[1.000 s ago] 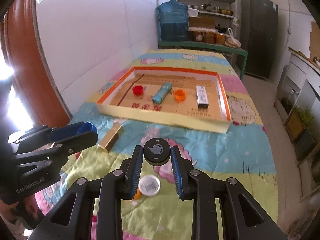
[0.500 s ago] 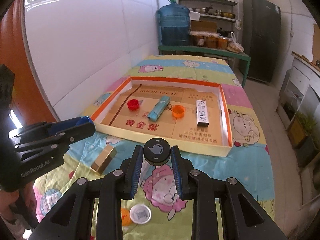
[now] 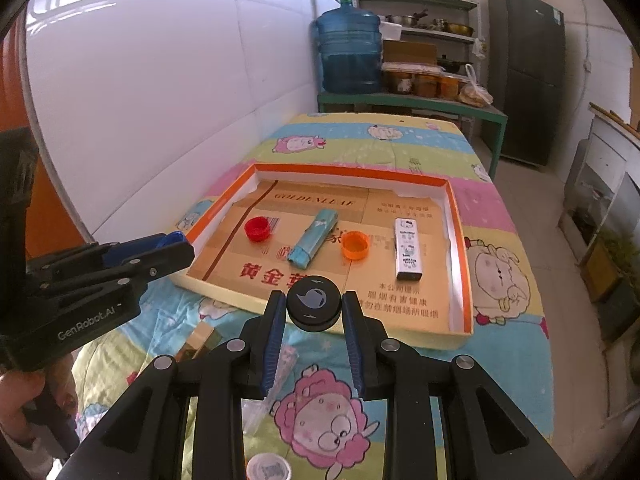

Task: Organize rigid objects
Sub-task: 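Carry the blue cap in the left gripper while the right carries the black cap into the lid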

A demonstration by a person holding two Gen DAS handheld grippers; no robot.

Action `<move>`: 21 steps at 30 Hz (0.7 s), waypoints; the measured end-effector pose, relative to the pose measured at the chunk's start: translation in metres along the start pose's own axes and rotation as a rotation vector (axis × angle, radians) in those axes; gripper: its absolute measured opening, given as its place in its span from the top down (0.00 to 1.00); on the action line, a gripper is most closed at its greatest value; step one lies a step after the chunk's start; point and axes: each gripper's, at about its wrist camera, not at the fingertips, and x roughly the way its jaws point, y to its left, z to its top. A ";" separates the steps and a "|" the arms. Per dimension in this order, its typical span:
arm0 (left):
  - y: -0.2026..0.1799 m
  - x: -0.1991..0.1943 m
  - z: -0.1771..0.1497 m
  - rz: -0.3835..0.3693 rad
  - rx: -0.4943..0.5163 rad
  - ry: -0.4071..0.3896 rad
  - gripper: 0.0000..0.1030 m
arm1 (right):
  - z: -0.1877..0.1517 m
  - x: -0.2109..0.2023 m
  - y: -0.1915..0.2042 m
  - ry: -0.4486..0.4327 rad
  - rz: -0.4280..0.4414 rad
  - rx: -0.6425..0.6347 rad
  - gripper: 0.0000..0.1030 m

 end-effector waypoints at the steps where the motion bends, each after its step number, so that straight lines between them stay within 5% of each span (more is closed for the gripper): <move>1: 0.001 0.003 0.001 0.002 -0.001 0.004 0.70 | 0.001 0.002 -0.001 0.001 0.002 0.000 0.71; 21: 0.021 0.051 0.016 0.055 -0.025 0.064 0.70 | 0.025 0.054 -0.015 0.036 0.035 0.010 0.71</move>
